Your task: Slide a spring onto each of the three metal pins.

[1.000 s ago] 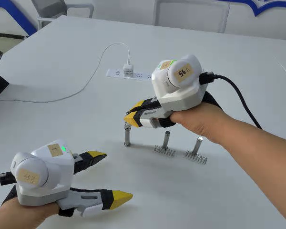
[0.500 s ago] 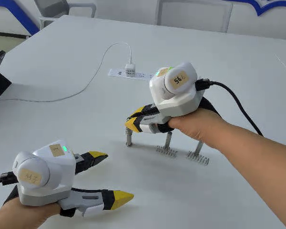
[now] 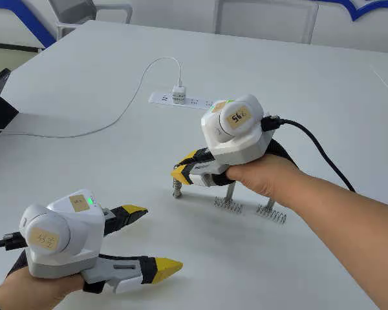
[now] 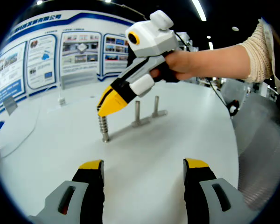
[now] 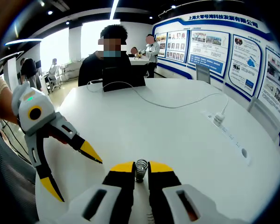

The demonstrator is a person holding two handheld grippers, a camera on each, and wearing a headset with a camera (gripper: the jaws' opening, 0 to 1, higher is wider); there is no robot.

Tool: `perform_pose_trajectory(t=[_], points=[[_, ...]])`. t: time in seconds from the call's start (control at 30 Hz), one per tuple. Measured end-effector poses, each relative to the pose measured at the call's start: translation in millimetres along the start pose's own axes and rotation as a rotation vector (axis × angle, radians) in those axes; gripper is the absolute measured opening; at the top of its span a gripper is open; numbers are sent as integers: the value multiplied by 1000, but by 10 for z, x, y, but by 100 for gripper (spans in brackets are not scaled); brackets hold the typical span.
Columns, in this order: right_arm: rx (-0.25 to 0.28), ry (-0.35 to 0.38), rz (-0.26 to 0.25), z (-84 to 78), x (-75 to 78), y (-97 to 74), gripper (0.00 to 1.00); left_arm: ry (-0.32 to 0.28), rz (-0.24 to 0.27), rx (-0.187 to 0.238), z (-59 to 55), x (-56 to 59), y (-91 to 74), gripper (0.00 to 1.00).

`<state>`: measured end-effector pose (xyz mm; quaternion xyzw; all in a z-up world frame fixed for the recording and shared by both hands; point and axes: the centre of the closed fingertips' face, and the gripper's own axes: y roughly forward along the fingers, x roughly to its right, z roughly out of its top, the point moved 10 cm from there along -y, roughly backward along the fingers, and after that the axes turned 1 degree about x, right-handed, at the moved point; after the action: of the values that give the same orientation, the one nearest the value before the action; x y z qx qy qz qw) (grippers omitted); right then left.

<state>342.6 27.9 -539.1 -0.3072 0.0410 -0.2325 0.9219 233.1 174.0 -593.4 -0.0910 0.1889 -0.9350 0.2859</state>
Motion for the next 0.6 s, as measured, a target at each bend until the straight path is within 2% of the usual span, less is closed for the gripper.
perform_pose_trajectory(t=[0.6], points=[[-31,1,-3,-85,-26,109,12,-5,8,-1,1,-19,-13,70]])
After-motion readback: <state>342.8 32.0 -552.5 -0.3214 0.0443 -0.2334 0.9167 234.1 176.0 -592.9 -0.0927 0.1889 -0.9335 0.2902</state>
